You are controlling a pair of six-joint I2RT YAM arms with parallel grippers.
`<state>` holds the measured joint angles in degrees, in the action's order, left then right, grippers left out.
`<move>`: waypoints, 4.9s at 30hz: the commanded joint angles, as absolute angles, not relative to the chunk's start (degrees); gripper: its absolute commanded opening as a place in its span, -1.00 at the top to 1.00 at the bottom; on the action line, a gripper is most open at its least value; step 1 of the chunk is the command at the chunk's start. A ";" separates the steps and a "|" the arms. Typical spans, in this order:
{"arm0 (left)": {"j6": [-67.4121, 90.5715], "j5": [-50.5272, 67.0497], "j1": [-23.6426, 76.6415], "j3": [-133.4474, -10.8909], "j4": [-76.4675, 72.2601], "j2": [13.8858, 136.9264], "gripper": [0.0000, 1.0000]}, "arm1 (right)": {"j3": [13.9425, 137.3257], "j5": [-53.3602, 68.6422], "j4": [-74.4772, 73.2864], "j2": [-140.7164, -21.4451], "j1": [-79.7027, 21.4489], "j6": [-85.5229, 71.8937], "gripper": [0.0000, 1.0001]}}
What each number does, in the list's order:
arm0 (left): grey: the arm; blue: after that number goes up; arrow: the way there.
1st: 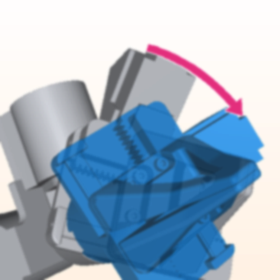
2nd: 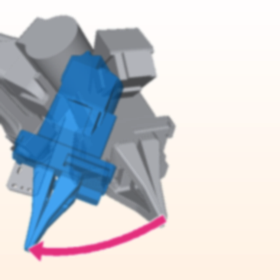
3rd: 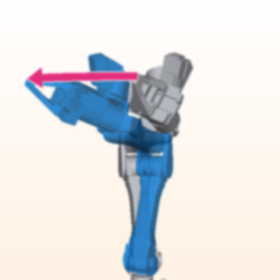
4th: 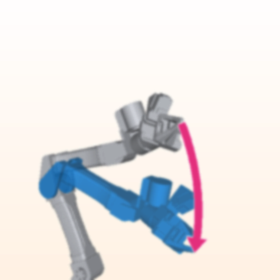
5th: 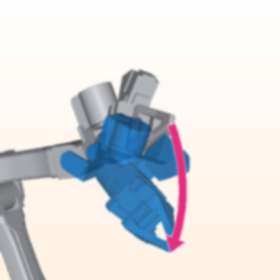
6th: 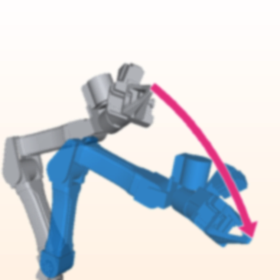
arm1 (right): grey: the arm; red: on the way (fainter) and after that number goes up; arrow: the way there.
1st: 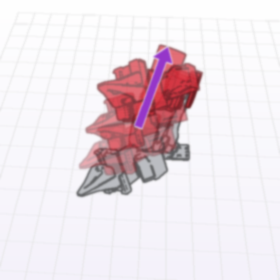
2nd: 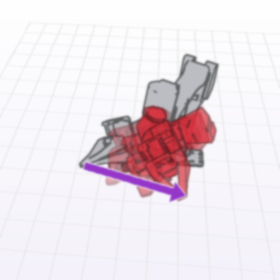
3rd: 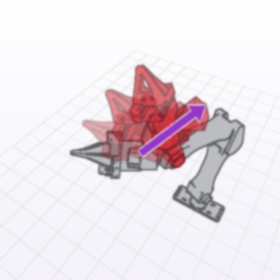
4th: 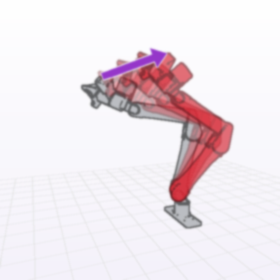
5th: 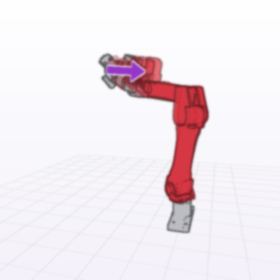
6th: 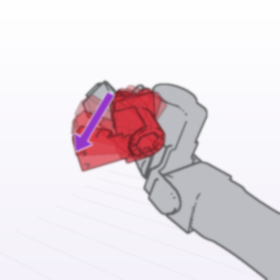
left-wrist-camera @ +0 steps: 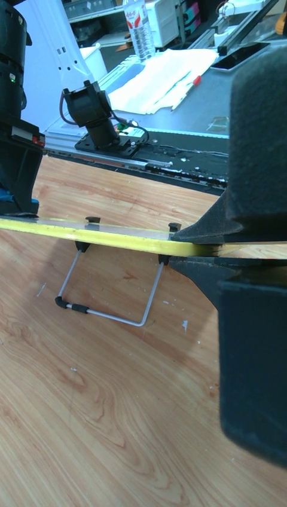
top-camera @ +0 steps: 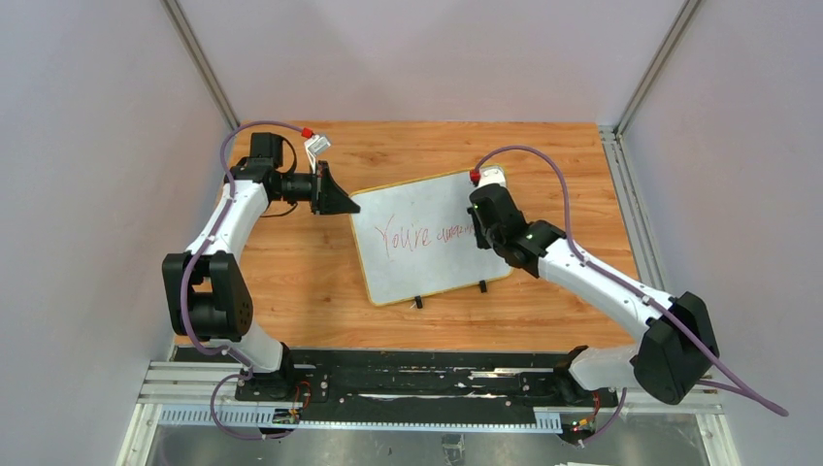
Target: Erase the whiteboard
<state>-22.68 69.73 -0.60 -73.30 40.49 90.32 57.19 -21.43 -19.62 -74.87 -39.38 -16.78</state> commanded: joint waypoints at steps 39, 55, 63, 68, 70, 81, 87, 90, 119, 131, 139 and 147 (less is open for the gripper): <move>-28.56 63.04 -0.26 -74.83 45.75 91.67 1.00 | 61.68 -23.73 -18.37 -79.45 -39.93 -16.28 0.99; -28.34 63.20 -0.26 -74.90 45.83 91.85 1.00 | 55.16 -21.26 -16.94 -75.86 -37.44 -18.77 0.99; -28.57 63.10 -0.26 -75.05 46.15 92.26 1.00 | 54.58 -18.47 -15.84 -75.02 -38.80 -19.45 0.99; -28.48 63.19 -0.26 -75.17 46.20 92.32 1.00 | 54.03 -18.50 -16.42 -76.03 -39.51 -21.01 0.99; -28.48 63.17 -0.26 -75.14 46.14 92.16 1.00 | 52.68 -18.42 -16.31 -76.04 -39.62 -22.01 0.99; -29.01 63.27 -0.26 -75.05 46.56 92.62 1.00 | 46.13 -18.77 -17.66 -71.03 -39.92 -26.42 0.99; -28.92 63.42 -0.26 -75.29 46.49 92.91 1.00 | 45.68 -18.66 -18.52 -70.39 -40.09 -26.92 0.99; -28.92 63.41 -0.26 -75.05 46.49 92.82 1.00 | 45.83 -18.88 -18.33 -70.63 -40.17 -26.74 0.99; -29.03 63.60 -0.26 -74.60 46.58 92.63 1.00 | 57.66 -24.44 -17.21 -75.38 -38.57 -18.84 0.99; -29.09 63.46 -0.26 -74.35 46.61 92.55 1.00 | 52.38 -21.49 -16.48 -76.47 -41.12 -24.88 0.99; -29.05 63.53 -0.26 -74.79 46.59 92.89 1.00 | 52.30 -22.31 -17.29 -76.39 -41.46 -24.95 0.99; -29.09 63.69 -0.26 -74.88 46.67 92.90 1.00 | 49.72 -24.36 -18.36 -74.17 -41.48 -25.87 0.99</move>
